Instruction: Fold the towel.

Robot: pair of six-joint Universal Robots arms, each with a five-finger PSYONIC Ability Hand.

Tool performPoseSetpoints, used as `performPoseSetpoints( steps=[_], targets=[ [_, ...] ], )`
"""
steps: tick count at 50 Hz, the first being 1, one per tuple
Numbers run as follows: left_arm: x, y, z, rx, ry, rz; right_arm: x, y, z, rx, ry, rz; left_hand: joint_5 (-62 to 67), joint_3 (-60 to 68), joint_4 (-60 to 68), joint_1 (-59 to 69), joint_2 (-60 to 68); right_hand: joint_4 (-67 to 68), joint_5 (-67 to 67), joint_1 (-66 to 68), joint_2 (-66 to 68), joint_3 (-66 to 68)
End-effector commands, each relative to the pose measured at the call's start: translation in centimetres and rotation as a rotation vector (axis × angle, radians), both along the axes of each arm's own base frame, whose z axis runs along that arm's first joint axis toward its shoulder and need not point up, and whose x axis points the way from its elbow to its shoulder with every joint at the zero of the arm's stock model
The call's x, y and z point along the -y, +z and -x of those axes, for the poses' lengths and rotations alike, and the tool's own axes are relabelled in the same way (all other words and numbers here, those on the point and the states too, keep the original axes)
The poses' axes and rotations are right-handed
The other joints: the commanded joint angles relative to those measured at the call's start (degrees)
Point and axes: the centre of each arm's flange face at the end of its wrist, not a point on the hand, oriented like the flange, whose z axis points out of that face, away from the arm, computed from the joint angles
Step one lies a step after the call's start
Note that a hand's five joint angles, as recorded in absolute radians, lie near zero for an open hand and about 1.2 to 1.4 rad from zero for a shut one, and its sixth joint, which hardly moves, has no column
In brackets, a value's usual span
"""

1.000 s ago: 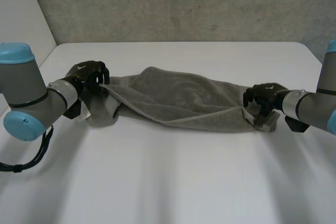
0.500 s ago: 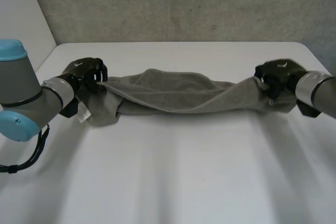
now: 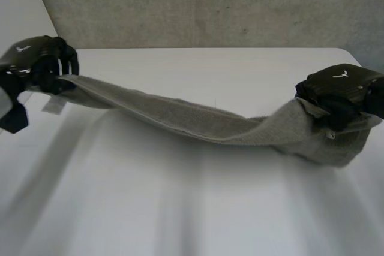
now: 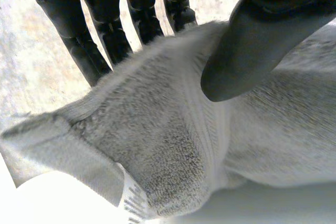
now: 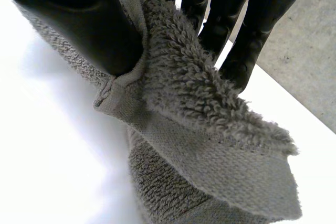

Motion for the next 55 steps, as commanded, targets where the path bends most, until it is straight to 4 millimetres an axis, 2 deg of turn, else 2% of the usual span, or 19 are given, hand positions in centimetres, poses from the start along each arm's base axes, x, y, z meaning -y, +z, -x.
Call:
performPoseSetpoints(
  steps=[1, 2, 5, 7, 11, 13, 18, 23, 28, 29, 31, 34, 37, 43, 44, 45, 46, 48, 55],
  targets=[
    [-2.1, 0.4, -1.4, -0.006, -0.019, 0.02, -0.4, -0.8, 1.5, -0.002, -0.03, 0.021, 1.43, 0.73, 2.07, 3.36, 1.87, -15.44, -13.96, -13.82, -13.05, -13.16],
    [-2.5, 0.1, -1.4, -0.008, -0.022, 0.012, -0.3, -1.5, 1.8, -0.005, -0.041, 0.0, 1.43, 0.73, 2.07, 3.36, 1.87, -21.72, -20.23, -20.09, -19.33, -19.43],
    [-3.2, -0.9, -1.2, -0.012, -0.027, -0.019, -0.3, -2.2, 2.0, -0.007, -0.051, -0.023, 1.43, 0.73, 2.07, 3.36, 1.87, -23.12, -21.64, -21.5, -20.73, -20.84],
    [-3.4, -1.4, -1.2, -0.009, -0.029, -0.033, -0.6, -4.0, 2.1, -0.01, -0.05, -0.066, 1.43, 0.73, 2.07, 3.36, 1.87, -24.47, -22.98, -22.84, -22.08, -22.18],
    [-3.9, -3.0, -1.1, 0.026, -0.035, -0.067, -0.8, -6.0, 2.0, -0.019, -0.042, -0.095, 1.43, 0.73, 2.07, 3.36, 1.87, -24.3, -22.82, -22.68, -21.91, -22.02],
    [-4.0, -3.4, -1.0, 0.044, -0.041, -0.071, -0.9, -8.1, 2.0, -0.036, -0.028, -0.115, 1.43, 0.73, 2.07, 3.36, 1.87, -23.97, -22.48, -22.34, -21.58, -21.68],
    [-3.9, -4.9, -0.9, 0.101, -0.053, -0.098, -1.1, -10.1, 2.1, -0.044, -0.023, -0.14, 1.43, 0.73, 2.07, 3.36, 1.87, -21.29, -19.8, -19.66, -18.9, -19.0],
    [-3.2, -5.7, -0.7, 0.124, -0.067, -0.115, -1.1, -10.6, 2.1, -0.046, -0.022, -0.13, 1.43, 0.73, 2.07, 3.36, 1.87, -18.92, -17.44, -17.3, -16.53, -16.64],
    [-0.7, -6.5, -0.1, 0.138, -0.056, -0.106, -0.3, -10.4, 2.1, -0.032, -0.033, -0.083, 1.43, 0.73, 2.07, 3.36, 1.87, -10.68, -9.19, -9.05, -8.29, -8.39],
    [-0.7, -6.6, -0.1, 0.138, -0.056, -0.106, 0.1, -10.3, 2.2, -0.029, -0.036, -0.058, 1.43, 0.73, 2.07, 3.36, 1.87, -1.85, -0.37, -0.23, 0.54, 0.43],
    [1.1, -7.2, 0.4, 0.156, -0.025, -0.097, 0.4, -10.3, 2.2, -0.023, -0.041, -0.043, 1.43, 0.73, 2.07, 3.36, 1.87, 3.01, 4.49, 4.63, 5.4, 5.29],
    [2.0, -8.0, 1.6, 0.174, -0.037, -0.111, 1.2, -10.7, 2.2, 0.002, -0.061, -0.055, 1.43, 0.73, 2.07, 3.36, 1.87, 3.06, 4.54, 4.68, 5.45, 5.34],
    [2.0, -8.7, 2.7, 0.19, -0.074, -0.125, 1.5, -11.7, 2.2, 0.014, -0.067, -0.099, 1.43, 0.73, 2.07, 3.36, 1.87, 3.06, 4.54, 4.68, 5.45, 5.34],
    [1.2, -9.4, 2.6, 0.261, -0.092, -0.123, 2.3, -13.2, 2.4, 0.016, -0.089, -0.119, 1.43, 0.73, 2.07, 3.36, 1.87, 3.06, 4.54, 4.68, 5.45, 5.34],
    [0.8, -9.6, 2.5, 0.29, -0.097, -0.119, 2.3, -13.2, 2.4, 0.016, -0.089, -0.119, -0.54, -1.25, 0.1, 1.38, -0.11, 3.06, 4.54, 4.68, 5.45, 5.34],
    [0.4, -9.6, 2.2, 0.321, -0.096, -0.112, 3.0, -13.7, 2.7, 0.024, -0.115, -0.111, -11.89, -12.59, -11.25, -9.96, -11.45, 3.06, 4.54, 4.68, 5.45, 5.34],
    [0.4, -9.6, 2.2, 0.322, -0.096, -0.112, 3.6, -14.1, 3.1, 0.043, -0.152, -0.11, -12.0, -12.71, -11.36, -10.07, -11.56, 3.06, 4.54, 4.68, 5.45, 5.34],
    [-0.5, -9.5, 1.2, 0.38, -0.082, -0.102, 4.3, -14.4, 3.4, 0.072, -0.192, -0.107, -35.6, -36.31, -34.96, -33.68, -35.17, 3.06, 4.54, 4.68, 5.45, 5.34],
    [-2.9, -8.5, -0.1, 0.402, -0.111, -0.116, 5.8, -15.7, 3.7, 0.11, -0.268, -0.114, -44.47, -45.17, -43.83, -42.54, -44.03, 3.06, 4.54, 4.68, 5.45, 5.34]
  ],
)
